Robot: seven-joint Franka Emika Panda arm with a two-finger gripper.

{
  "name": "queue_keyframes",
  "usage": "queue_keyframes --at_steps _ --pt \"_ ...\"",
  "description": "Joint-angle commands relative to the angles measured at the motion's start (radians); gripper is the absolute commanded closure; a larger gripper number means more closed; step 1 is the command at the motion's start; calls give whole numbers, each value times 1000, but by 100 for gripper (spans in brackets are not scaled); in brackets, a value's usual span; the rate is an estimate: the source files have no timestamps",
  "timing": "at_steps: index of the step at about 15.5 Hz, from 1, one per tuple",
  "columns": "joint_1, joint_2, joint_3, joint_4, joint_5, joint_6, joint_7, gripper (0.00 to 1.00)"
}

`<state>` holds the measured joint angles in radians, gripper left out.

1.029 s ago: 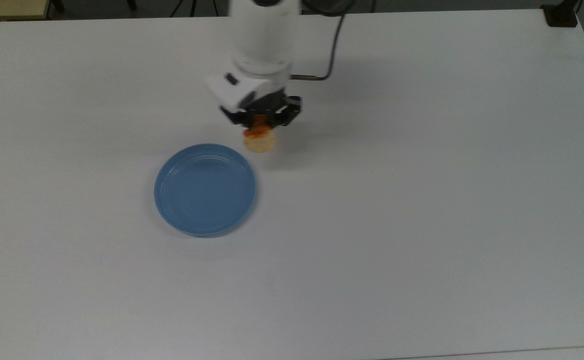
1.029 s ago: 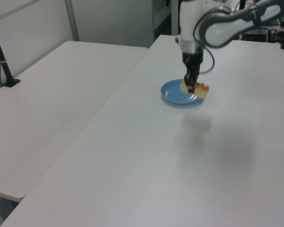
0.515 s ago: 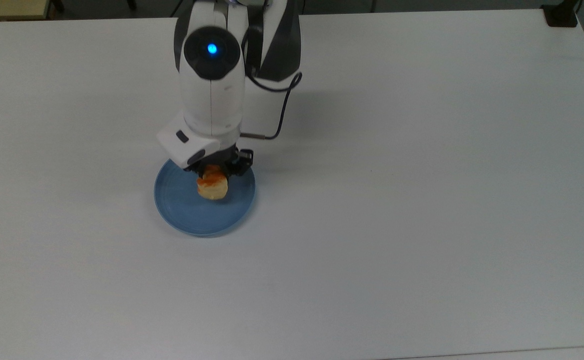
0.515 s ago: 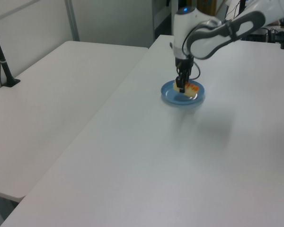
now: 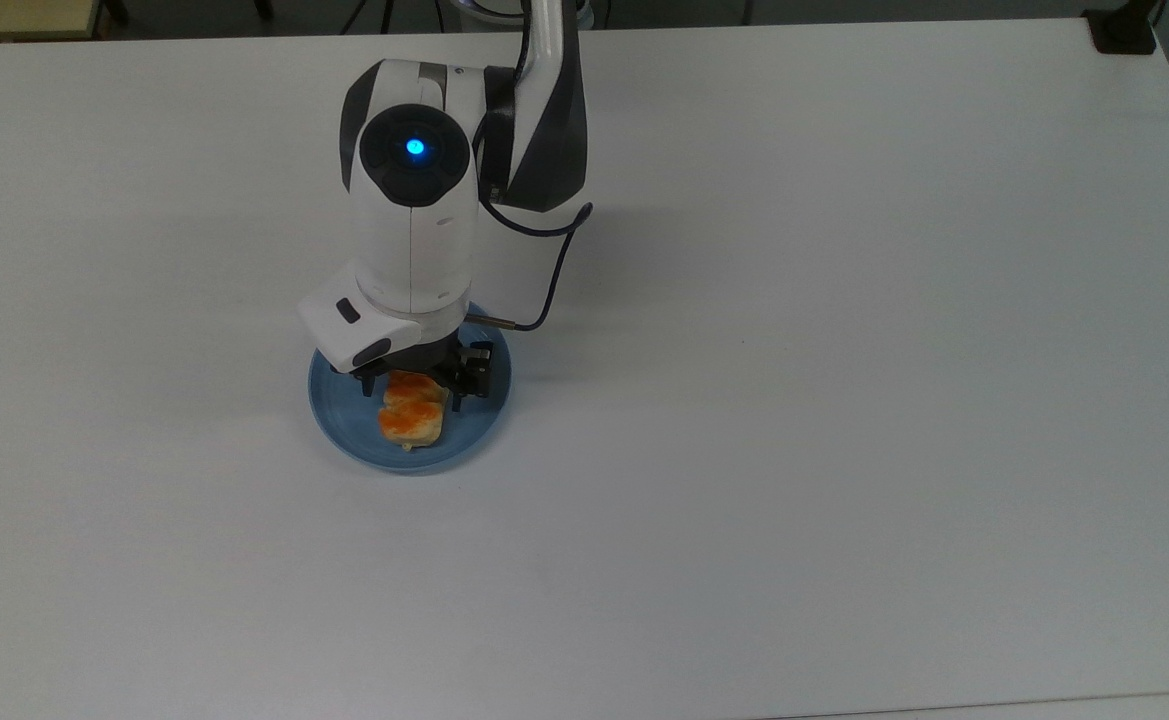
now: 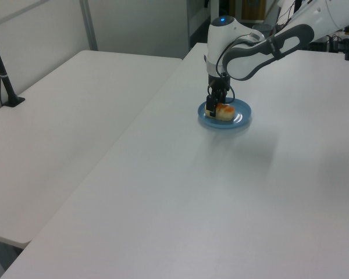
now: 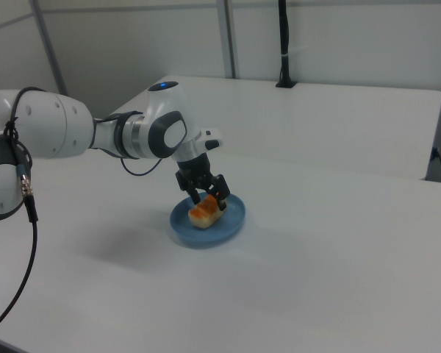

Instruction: Put the bread on a plate

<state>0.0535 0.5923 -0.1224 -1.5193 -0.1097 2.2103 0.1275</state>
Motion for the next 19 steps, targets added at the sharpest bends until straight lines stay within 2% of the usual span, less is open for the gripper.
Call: queue_keyframes --at_steps 1,4,7,12,15,19 --pt "14 -75 -5 -16 -10 -30 32 0" --pt "34 -207 6 -42 -7 -226 96 0" --pt "35 -339 9 -62 2 -378 89 0" --pt "48 -534 9 -160 68 -460 29 0" --pt "40 -580 9 -173 90 -485 -37 0" --pt "31 -577 9 -168 90 -485 -63 0"
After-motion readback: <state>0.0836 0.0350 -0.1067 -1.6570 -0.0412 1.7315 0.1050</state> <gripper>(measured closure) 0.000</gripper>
